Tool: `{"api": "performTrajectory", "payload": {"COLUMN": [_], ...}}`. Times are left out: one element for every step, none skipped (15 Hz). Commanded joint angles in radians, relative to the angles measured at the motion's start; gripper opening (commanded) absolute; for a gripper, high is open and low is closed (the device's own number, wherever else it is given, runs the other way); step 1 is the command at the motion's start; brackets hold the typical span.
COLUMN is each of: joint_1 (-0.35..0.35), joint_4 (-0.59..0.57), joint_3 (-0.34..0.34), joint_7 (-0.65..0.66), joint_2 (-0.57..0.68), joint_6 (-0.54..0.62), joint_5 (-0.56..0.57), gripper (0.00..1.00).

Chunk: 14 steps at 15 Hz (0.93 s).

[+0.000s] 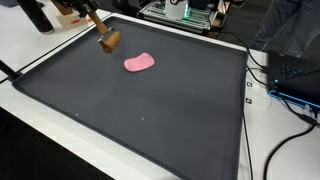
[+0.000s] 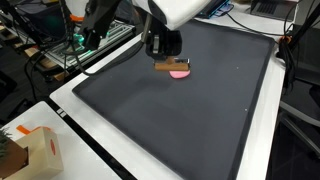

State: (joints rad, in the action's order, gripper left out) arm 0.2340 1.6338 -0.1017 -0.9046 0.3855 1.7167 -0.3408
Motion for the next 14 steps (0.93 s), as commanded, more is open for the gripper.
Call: {"api": "performTrajectory", "payload": {"joint_1": [0.041,0.046,0.05,0.053,0.056,0.058,0.059,0.059,0.06,0.059,0.059,0.058,0.057,0.054], "joint_4": [-0.063,-0.072,-0.081,-0.091,-0.098,-0.107,-0.116,-0.124,-0.132,-0.141,-0.148,-0.156,-0.164,-0.169], "joint_3": [0.019,0.02,0.021,0.022,0.024,0.025,0.026,0.027,0.028,0.029,0.031,0.033,0.035,0.037], "joint_7": [-0.002,-0.001,-0.001,0.002,0.003,0.006,0.008,0.012,0.014,0.017,0.02,0.025,0.028,0.037], "joint_2": [0.043,0.052,0.059,0.068,0.075,0.083,0.091,0.098,0.105,0.112,0.118,0.124,0.13,0.136], "joint_6": [-0.059,-0.067,-0.075,-0.083,-0.087,-0.093,-0.1,-0.106,-0.112,-0.12,-0.124,-0.128,-0.133,-0.137], "joint_5": [-0.026,-0.025,-0.025,-0.022,-0.021,-0.02,-0.018,-0.016,-0.015,-0.013,-0.011,-0.01,-0.008,-0.007], "gripper": [0.23,0.23,0.23,0.23,0.23,0.23,0.23,0.23,0.23,0.23,0.23,0.23,0.23,0.23]}}
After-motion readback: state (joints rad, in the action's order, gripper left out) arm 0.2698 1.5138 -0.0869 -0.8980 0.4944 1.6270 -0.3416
